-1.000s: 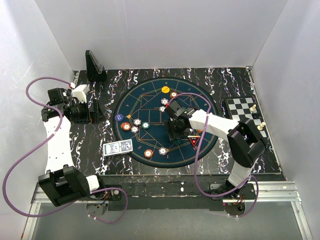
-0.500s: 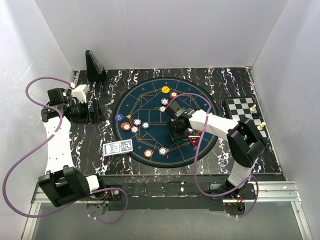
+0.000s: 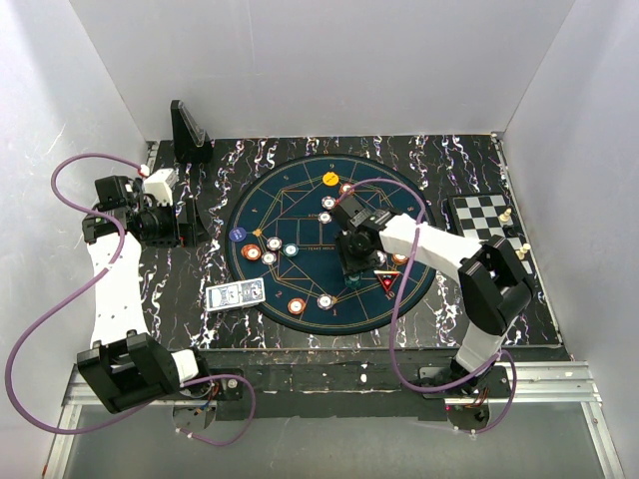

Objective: Distribute texas hold em gaming equipment

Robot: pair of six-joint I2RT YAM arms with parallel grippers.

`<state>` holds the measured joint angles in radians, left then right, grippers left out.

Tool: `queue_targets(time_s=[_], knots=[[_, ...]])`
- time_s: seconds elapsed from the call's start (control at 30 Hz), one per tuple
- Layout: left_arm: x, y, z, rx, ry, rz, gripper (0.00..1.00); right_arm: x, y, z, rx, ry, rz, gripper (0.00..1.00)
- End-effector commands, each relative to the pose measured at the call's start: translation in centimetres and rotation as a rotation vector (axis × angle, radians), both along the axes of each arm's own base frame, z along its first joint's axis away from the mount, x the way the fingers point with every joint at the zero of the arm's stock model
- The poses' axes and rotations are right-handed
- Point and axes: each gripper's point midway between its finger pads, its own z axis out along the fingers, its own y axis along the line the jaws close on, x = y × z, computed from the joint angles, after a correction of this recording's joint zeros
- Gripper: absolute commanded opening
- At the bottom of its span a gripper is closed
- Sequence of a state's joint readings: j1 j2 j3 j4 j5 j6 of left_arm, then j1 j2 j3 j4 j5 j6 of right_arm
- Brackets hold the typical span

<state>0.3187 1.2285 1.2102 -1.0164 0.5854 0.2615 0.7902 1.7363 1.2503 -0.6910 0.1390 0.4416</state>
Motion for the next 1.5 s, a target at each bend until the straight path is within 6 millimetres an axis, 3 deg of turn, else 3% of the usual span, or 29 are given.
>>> queue_targets(time_s=[0.0, 0.13, 0.3, 0.47, 0.6, 0.8, 0.97, 1.17, 1.27, 1.47], knots=[[0.1, 0.1, 1.0, 0.017, -0.051, -0.007, 1.0, 2.2, 0.4, 3.7, 0.063, -0.078, -0.053, 0.17], [0.1, 0.3, 1.0, 0.03, -0.052, -0.006, 1.0, 4.8, 0.1, 5.8, 0.096, -0.129, -0.085, 0.16], [0.2, 0.5, 0.8, 0.039, -0.047, -0.004, 1.0, 11.2, -0.8, 7.5, 0.111, -0.173, -0.158, 0.16], [0.4, 0.5, 0.4, 0.031, -0.03, -0.021, 1.0, 17.9, -1.6, 7.1, 0.111, -0.176, -0.234, 0.13], [0.7, 0.5, 0.0, 0.032, -0.023, -0.03, 1.0, 21.0, -1.1, 5.1, 0.108, -0.168, -0.24, 0.13], [1.0, 0.7, -0.9, 0.033, -0.006, -0.035, 1.0, 22.2, 0.3, 2.1, 0.119, -0.126, -0.227, 0.13], [1.5, 0.9, -1.2, 0.034, 0.003, -0.03, 1.0, 22.4, 0.2, 0.3, 0.102, -0.115, -0.241, 0.13], [1.7, 0.9, -1.4, 0.025, 0.012, -0.027, 1.0, 23.7, -1.3, -1.4, 0.063, -0.121, -0.298, 0.13], [1.6, 1.0, -1.7, 0.03, 0.016, -0.028, 1.0, 24.9, -2.7, -1.6, 0.064, -0.128, -0.341, 0.12], [1.6, 1.4, -2.5, 0.045, 0.029, -0.018, 1.0, 25.9, -3.6, -2.1, 0.054, -0.127, -0.345, 0.09]])
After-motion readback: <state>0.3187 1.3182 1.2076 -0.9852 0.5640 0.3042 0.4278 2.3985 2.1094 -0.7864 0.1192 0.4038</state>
